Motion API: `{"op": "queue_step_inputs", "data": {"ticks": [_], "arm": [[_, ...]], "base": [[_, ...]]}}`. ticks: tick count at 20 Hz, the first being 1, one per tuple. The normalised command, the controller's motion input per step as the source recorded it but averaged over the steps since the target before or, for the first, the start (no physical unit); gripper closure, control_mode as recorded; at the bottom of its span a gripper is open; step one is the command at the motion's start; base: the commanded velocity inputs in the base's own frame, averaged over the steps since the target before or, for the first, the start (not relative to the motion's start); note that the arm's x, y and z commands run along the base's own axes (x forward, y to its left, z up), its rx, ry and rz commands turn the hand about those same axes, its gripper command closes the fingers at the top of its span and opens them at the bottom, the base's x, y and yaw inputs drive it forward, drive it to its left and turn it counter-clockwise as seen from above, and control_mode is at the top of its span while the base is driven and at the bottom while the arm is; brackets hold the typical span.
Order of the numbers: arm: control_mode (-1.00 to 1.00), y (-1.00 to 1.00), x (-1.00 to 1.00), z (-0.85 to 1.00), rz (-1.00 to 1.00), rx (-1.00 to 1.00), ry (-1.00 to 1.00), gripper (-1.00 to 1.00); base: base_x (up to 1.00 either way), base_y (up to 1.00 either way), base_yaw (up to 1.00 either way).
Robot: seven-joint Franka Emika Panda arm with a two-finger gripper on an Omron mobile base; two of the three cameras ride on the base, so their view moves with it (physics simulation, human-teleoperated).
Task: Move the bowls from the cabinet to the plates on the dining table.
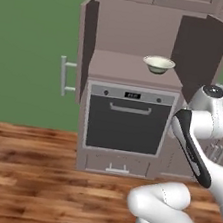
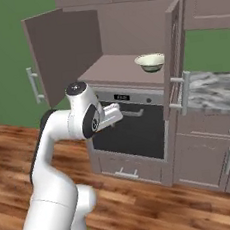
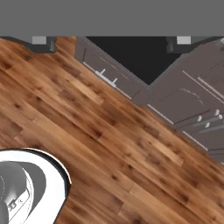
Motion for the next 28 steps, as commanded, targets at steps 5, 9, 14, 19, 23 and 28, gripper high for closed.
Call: {"op": "queue_step_inputs", "data": {"ticks": [5, 9, 14, 19, 23, 28], "arm": [[1.0, 0.0, 0.0, 0.0, 0.0, 0.0, 0.0, -1.0], [1.0, 0.0, 0.0, 0.0, 0.0, 0.0, 0.0, -1.0], [1.0, 0.0, 0.0, 0.0, 0.0, 0.0, 0.0, -1.0], [1.0, 0.0, 0.0, 0.0, 0.0, 0.0, 0.0, -1.0], [1.0, 0.0, 0.0, 0.0, 0.0, 0.0, 0.0, -1.0], [1.0, 0.0, 0.0, 0.0, 0.0, 0.0, 0.0, -1.0]], "base": [[0.67, 0.0, -0.26], [0.59, 0.03, -0.26], [0.53, 0.1, -0.24], [0.53, 0.21, -0.22], [0.5, 0.26, -0.23], [0.47, 0.32, -0.23]]}}
